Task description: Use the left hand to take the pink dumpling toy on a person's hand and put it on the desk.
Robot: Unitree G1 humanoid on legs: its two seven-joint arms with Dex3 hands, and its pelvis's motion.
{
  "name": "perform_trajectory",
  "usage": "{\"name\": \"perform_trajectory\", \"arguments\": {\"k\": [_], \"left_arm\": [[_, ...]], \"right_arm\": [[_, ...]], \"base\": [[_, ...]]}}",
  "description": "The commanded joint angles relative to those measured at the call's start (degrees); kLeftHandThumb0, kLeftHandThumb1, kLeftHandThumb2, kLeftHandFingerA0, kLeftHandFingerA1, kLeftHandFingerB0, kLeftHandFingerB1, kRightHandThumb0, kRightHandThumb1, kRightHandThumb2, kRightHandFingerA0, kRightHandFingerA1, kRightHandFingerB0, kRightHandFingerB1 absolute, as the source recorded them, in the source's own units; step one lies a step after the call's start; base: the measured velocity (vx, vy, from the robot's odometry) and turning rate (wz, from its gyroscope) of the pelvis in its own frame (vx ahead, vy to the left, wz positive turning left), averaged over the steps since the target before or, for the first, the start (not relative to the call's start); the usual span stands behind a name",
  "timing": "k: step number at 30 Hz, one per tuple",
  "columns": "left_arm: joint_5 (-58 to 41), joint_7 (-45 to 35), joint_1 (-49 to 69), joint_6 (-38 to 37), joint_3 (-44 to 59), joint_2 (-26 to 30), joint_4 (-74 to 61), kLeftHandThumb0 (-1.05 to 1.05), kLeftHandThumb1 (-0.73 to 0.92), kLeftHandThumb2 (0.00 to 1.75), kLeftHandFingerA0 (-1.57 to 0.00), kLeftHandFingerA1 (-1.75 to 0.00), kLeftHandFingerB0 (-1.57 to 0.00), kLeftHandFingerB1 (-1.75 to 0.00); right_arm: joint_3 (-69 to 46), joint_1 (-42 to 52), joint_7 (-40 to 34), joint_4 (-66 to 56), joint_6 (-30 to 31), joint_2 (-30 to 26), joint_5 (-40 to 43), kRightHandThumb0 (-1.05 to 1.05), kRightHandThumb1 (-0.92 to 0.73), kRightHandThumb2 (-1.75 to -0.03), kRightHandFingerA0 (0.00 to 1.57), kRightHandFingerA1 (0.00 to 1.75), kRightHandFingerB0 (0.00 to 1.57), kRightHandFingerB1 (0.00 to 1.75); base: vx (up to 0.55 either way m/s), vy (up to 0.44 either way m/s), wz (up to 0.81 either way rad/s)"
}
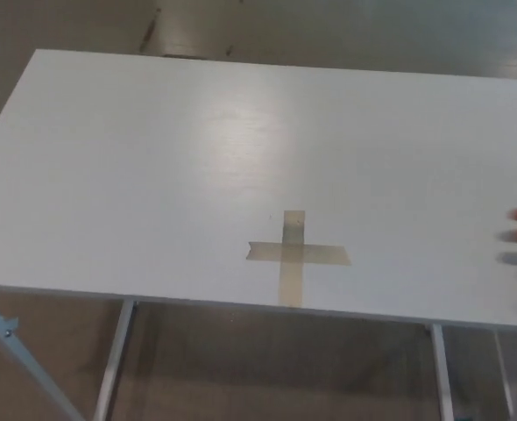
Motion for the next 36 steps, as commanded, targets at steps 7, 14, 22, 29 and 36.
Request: {"name": "perform_trajectory", "arguments": {"k": [7,14,22,29,36], "left_arm": [[-1.95,-0.34,0.42,-0.61,-0.78,0.51,1.34,-0.15,0.57,0.56,-0.69,-0.46,-0.4,-0.37],[-2.11,-0.4,0.07,-0.3,-1.86,0.65,1.62,-0.16,0.56,0.56,-0.68,-0.46,-0.4,-0.37],[-2.29,-1.1,-0.09,-0.27,-2.43,1.03,1.73,-0.18,0.55,0.56,-0.73,-0.48,-0.41,-0.37],[-1.83,-1.36,-0.58,-0.4,-3.24,1.09,1.68,-0.19,0.54,0.56,-0.74,-0.48,-0.41,-0.37],[0.86,-1.23,0.05,-4.32,-6.92,0.6,0.47,-0.22,0.53,0.57,-0.71,-0.48,-0.42,-0.38]], "right_arm": [[-0.32,0.42,-0.36,1.46,-1.34,0.03,0.79,-0.13,-0.66,-0.59,0.68,0.48,0.53,0.42],[0.45,0.31,-0.73,1.61,-1.37,-0.08,0.24,-0.13,-0.66,-0.59,0.68,0.47,0.54,0.42],[1.02,0.37,-0.87,1.53,-1.55,0.0,0.18,-0.13,-0.66,-0.59,0.68,0.47,0.53,0.42],[0.86,0.3,0.22,1.61,-1.45,-0.29,0.78,-0.13,-0.67,-0.59,0.69,0.48,0.53,0.42],[1.1,0.04,-0.16,1.66,-1.29,-0.31,0.51,-0.13,-0.67,-0.59,0.7,0.48,0.54,0.42]], "base": [[0.0,0.0,0.0],[0.0,0.0,0.0],[0.0,0.0,0.0],[0.0,0.0,0.0],[0.0,0.0,0.0]]}}
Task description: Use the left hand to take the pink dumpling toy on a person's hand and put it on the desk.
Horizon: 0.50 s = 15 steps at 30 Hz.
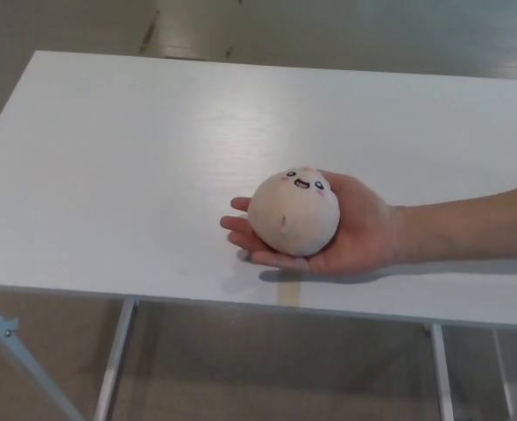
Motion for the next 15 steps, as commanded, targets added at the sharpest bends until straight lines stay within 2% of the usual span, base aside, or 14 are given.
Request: {"name": "perform_trajectory", "arguments": {"k": [1,3,4,6,10,12,13,15], "left_arm": [[2.4,-0.22,0.88,-4.09,-3.2,0.41,-0.88,-0.22,0.53,0.57,-0.71,-0.48,-0.42,-0.38],[2.88,0.02,1.02,-4.82,-4.12,0.45,-1.14,-0.18,0.52,0.55,-0.69,-0.46,-0.42,-0.37],[4.68,1.16,1.47,-7.1,-6.41,0.56,-2.08,-0.27,0.46,0.62,-0.59,-0.49,-0.4,-0.42],[6.87,2.18,3.26,-11.95,-9.91,0.31,-5.89,-0.31,0.45,0.63,-0.57,-0.48,-0.42,-0.42],[7.15,-0.39,7.71,-16.28,-12.78,1.15,-13.53,-0.34,0.43,0.64,-0.52,-0.47,-0.41,-0.42],[5.99,-3.72,12.08,-17.96,-12.87,2.12,-20.98,-0.4,0.41,0.64,-0.46,-0.46,-0.36,-0.41],[5.24,-5.19,14.67,-18.46,-12.72,2.62,-25.47,-0.34,0.48,0.55,-0.48,-0.39,-0.37,-0.33],[1.1,-9.51,24.17,-21.66,-10.84,3.52,-39.99,-0.41,0.48,0.55,-0.42,-0.37,-0.33,-0.32]], "right_arm": [[0.0,0.05,0.17,0.16,-0.3,-0.29,0.32,-0.13,-0.67,-0.59,0.7,0.48,0.54,0.42],[-0.01,0.03,0.21,0.13,-0.27,-0.31,0.36,-0.13,-0.67,-0.59,0.7,0.48,0.54,0.42],[-0.15,-0.05,0.29,0.11,-0.23,-0.16,0.56,-0.14,-0.67,-0.59,0.7,0.48,0.54,0.42],[-0.32,0.0,0.25,0.2,-0.23,-0.04,0.71,-0.14,-0.67,-0.59,0.7,0.48,0.54,0.42],[-0.31,0.02,0.25,0.17,-0.34,-0.17,0.65,-0.14,-0.66,-0.59,0.7,0.48,0.54,0.42],[-0.19,-0.06,0.32,0.17,-0.27,-0.25,0.53,-0.14,-0.66,-0.59,0.7,0.48,0.54,0.42],[-0.13,-0.1,0.36,0.18,-0.26,-0.27,0.46,-0.14,-0.67,-0.59,0.7,0.48,0.53,0.42],[0.13,-0.18,0.55,0.17,-0.22,-0.4,0.23,-0.13,-0.66,-0.59,0.7,0.48,0.53,0.42]], "base": [[0.0,0.0,0.0],[0.0,0.0,0.0],[0.0,0.0,0.0],[0.0,0.0,0.0],[0.0,0.0,0.0],[0.0,0.0,0.0],[0.0,0.0,0.0],[0.0,0.0,0.0]]}}
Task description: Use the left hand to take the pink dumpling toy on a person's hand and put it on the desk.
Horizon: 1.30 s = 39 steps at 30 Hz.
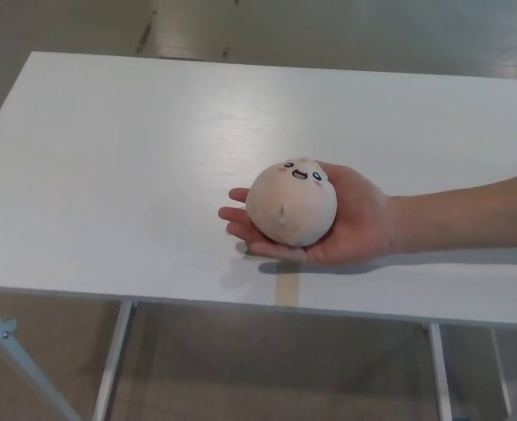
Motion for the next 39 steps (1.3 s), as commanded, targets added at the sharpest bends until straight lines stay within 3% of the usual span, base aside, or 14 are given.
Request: {"name": "perform_trajectory", "arguments": {"k": [1,2,4,8,10,12,13,18,19,24,25,26,29,39], "left_arm": [[-5.44,-11.28,20.83,-12.46,1.52,3.6,-31.29,-0.41,0.48,0.55,-0.42,-0.37,-0.33,-0.32],[-6.68,-12.4,23.28,-13.3,2.17,3.93,-34.96,-0.52,0.4,0.67,-0.37,-0.45,-0.27,-0.39],[-10.65,-15.5,29.85,-15.28,4.3,4.94,-45.22,-0.48,0.47,0.54,-0.4,-0.36,-0.3,-0.31],[-17.23,-19.61,37.35,-18.3,7.75,6.33,-57.18,-0.49,0.47,0.55,-0.4,-0.37,-0.28,-0.3],[-22.77,-22.07,41.02,-19.99,10.84,6.71,-64.3,-0.56,0.39,0.69,-0.38,-0.46,-0.25,-0.39],[-28.38,-23.67,43.28,-21.29,14.43,6.91,-71.3,-0.57,0.38,0.69,-0.39,-0.47,-0.25,-0.39],[-30.37,-23.62,44.23,-21.55,16.26,6.97,-74.89,-0.53,0.44,0.54,-0.42,-0.4,-0.28,-0.3],[-32.79,-20.92,46.31,-21.67,22.47,6.2,-85.2,-0.56,0.44,0.54,-0.36,-0.46,-0.28,-0.31],[-33.04,-19.35,45.62,-21.72,24.83,6.14,-88.34,-0.6,0.37,0.7,-0.29,-0.55,-0.22,-0.4],[-34.28,-15.12,37.4,-20.46,30.89,9.35,-96.26,-0.59,0.37,0.7,-0.27,-0.53,-0.25,-0.4],[-34.22,-14.33,35.6,-19.3,31.38,10.1,-97.36,-0.59,0.37,0.7,-0.27,-0.52,-0.25,-0.4],[-34.23,-13.69,33.54,-17.95,32.11,11.25,-98.44,-0.56,0.42,0.54,-0.3,-0.45,-0.3,-0.31],[-33.61,-12.54,28.54,-14.37,32.91,14.35,-100.49,-0.57,0.42,0.54,-0.29,-0.41,-0.3,-0.31],[-21.12,-10.86,-4.11,4.11,15.83,27.78,-96.15,-0.6,0.44,0.55,-0.27,-0.33,-0.24,-0.29]], "right_arm": [[0.2,-0.1,0.62,0.14,-0.19,-0.47,0.16,-0.13,-0.66,-0.59,0.7,0.48,0.53,0.42],[0.2,-0.15,0.59,0.15,-0.16,-0.49,0.15,-0.14,-0.66,-0.59,0.7,0.48,0.53,0.42],[0.18,-0.25,0.56,0.15,-0.08,-0.58,0.2,-0.14,-0.66,-0.59,0.71,0.48,0.53,0.42],[0.1,-0.32,0.64,0.16,0.03,-0.75,0.29,-0.14,-0.66,-0.59,0.71,0.48,0.53,0.42],[0.12,-0.37,0.71,0.13,0.08,-0.82,0.29,-0.14,-0.66,-0.59,0.71,0.48,0.53,0.42],[0.05,-0.38,0.8,0.12,0.04,-0.76,0.38,-0.14,-0.66,-0.59,0.71,0.48,0.53,0.42],[0.03,-0.34,0.8,0.14,0.01,-0.76,0.39,-0.14,-0.66,-0.59,0.71,0.48,0.53,0.42],[0.23,-0.05,0.67,0.23,-0.14,-0.61,0.19,-0.14,-0.66,-0.59,0.71,0.48,0.53,0.42],[0.36,-0.02,0.63,0.25,-0.18,-0.63,0.05,-0.14,-0.66,-0.59,0.71,0.48,0.53,0.42],[0.81,-0.28,0.63,0.26,0.12,-0.81,-0.33,-0.14,-0.66,-0.59,0.71,0.48,0.53,0.42],[0.85,-0.53,0.6,0.24,0.19,-0.92,-0.36,-0.14,-0.67,-0.59,0.71,0.48,0.53,0.42],[0.94,-0.65,0.54,0.24,0.27,-0.95,-0.42,-0.14,-0.67,-0.59,0.71,0.48,0.53,0.42],[1.24,-0.71,0.57,0.19,0.49,-0.92,-0.6,-0.14,-0.67,-0.59,0.71,0.48,0.53,0.42],[1.45,-1.25,0.83,0.26,0.96,-1.1,-0.53,-0.15,-0.67,-0.6,0.71,0.48,0.52,0.41]], "base": [[0.0,0.0,0.0],[0.0,0.0,0.0],[0.0,0.0,0.0],[0.0,0.0,0.0],[0.0,0.0,0.0],[0.0,0.0,0.0],[0.0,0.0,0.0],[0.0,0.0,0.0],[0.0,0.0,0.0],[0.0,0.0,0.0],[0.0,0.0,0.0],[0.0,0.0,0.0],[0.0,0.0,0.0],[0.0,0.0,0.0]]}}
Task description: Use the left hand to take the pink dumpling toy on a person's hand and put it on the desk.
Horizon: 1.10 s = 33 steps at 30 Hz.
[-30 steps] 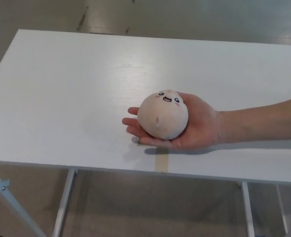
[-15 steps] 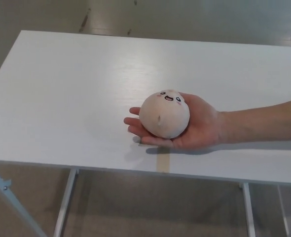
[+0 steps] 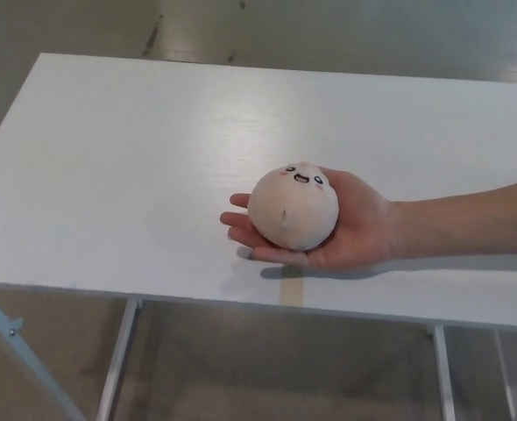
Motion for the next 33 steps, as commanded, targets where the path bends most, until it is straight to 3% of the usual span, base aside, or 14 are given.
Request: {"name": "perform_trajectory", "arguments": {"k": [1,4,5,6,9,15,24,25,27,28,29,30,33], "left_arm": [[-4.16,-3.21,-29.54,13.27,-8.48,16.64,-13.59,-0.6,0.44,0.55,-0.27,-0.33,-0.24,-0.29],[-1.78,-4.37,-37.61,17.38,-14.38,16.58,-11.4,-0.6,0.44,0.55,-0.27,-0.33,-0.24,-0.29],[0.97,-6.37,-45.22,20.71,-19.81,15.2,-8.49,-0.59,0.44,0.55,-0.28,-0.33,-0.23,-0.29],[2.39,-7.28,-48.25,21.99,-21.97,14.46,-7.14,-0.63,0.39,0.69,-0.23,-0.4,-0.19,-0.36],[9.81,-10.82,-59.53,25.12,-30.76,9.09,0.48,-0.63,0.39,0.69,-0.23,-0.4,-0.19,-0.36],[17.89,-12.88,-66.22,27.41,-40.08,3.49,9.27,-0.64,0.39,0.7,-0.23,-0.4,-0.16,-0.36],[24.59,-13.09,-73.67,30.85,-50.09,-0.46,19.07,-0.65,0.39,0.7,-0.2,-0.39,-0.14,-0.35],[27.56,-14.36,-76.53,32.84,-54.27,-2.46,22.86,-0.31,0.17,0.81,-0.07,-0.51,-0.06,-0.5],[28.15,-14.58,-77.65,33.47,-55.81,-3.0,24.33,-0.31,0.17,0.81,-0.06,-0.5,-0.05,-0.49],[28.45,-14.73,-78.09,33.69,-56.54,-3.38,25.15,-0.67,0.46,0.55,-0.19,-0.3,-0.17,-0.27],[28.86,-14.91,-78.78,34.05,-57.61,-3.91,26.34,-0.67,0.46,0.55,-0.19,-0.3,-0.17,-0.27],[29.75,-15.28,-79.49,34.01,-59.08,-4.62,27.97,-0.34,0.16,0.81,0.0,-0.49,0.0,-0.47],[31.51,-15.64,-80.33,35.77,-62.41,-6.77,31.0,-0.35,0.15,0.81,0.0,-0.49,0.0,-0.47]], "right_arm": [[0.73,-0.48,0.73,0.24,0.82,-1.0,-0.48,-0.15,-0.67,-0.6,0.71,0.48,0.52,0.41],[0.97,-0.47,0.69,0.17,0.7,-1.01,-0.68,-0.16,-0.67,-0.6,0.71,0.48,0.52,0.41],[1.1,-0.6,0.84,0.16,0.66,-1.05,-0.76,-0.16,-0.67,-0.6,0.71,0.48,0.52,0.41],[1.15,-0.66,0.87,0.16,0.67,-1.07,-0.78,-0.16,-0.67,-0.6,0.71,0.48,0.52,0.41],[1.3,-0.83,0.88,0.25,0.77,-1.14,-0.8,-0.15,-0.67,-0.6,0.7,0.47,0.52,0.41],[1.52,-0.89,1.5,0.09,0.24,-1.26,-0.72,-0.15,-0.67,-0.6,0.69,0.47,0.51,0.41],[1.53,-1.47,1.33,0.13,0.01,-1.33,-0.37,-0.15,-0.67,-0.6,0.7,0.48,0.52,0.41],[1.59,-1.65,1.24,0.14,0.18,-1.32,-0.38,-0.15,-0.67,-0.6,0.7,0.48,0.51,0.41],[1.63,-1.72,1.09,0.14,0.23,-1.23,-0.37,-0.15,-0.67,-0.6,0.7,0.47,0.51,0.41],[1.68,-1.77,1.01,0.12,0.26,-1.22,-0.4,-0.15,-0.67,-0.6,0.7,0.47,0.51,0.41],[1.76,-1.84,0.91,0.1,0.29,-1.23,-0.45,-0.15,-0.67,-0.6,0.7,0.47,0.51,0.41],[1.71,-1.81,1.0,0.05,0.16,-1.12,-0.32,-0.15,-0.67,-0.6,0.69,0.47,0.51,0.41],[1.87,-1.68,1.17,-0.03,-0.02,-1.03,-0.31,-0.15,-0.67,-0.6,0.69,0.47,0.5,0.41]], "base": [[0.0,0.0,0.0],[0.0,0.0,0.0],[0.0,0.0,0.0],[0.0,0.0,0.0],[0.0,0.0,0.0],[0.0,0.0,0.0],[0.0,0.0,0.0],[0.0,0.0,0.0],[0.0,0.0,0.0],[0.0,0.0,0.0],[0.0,0.0,0.0],[0.0,0.0,0.0],[0.0,0.0,0.0]]}}
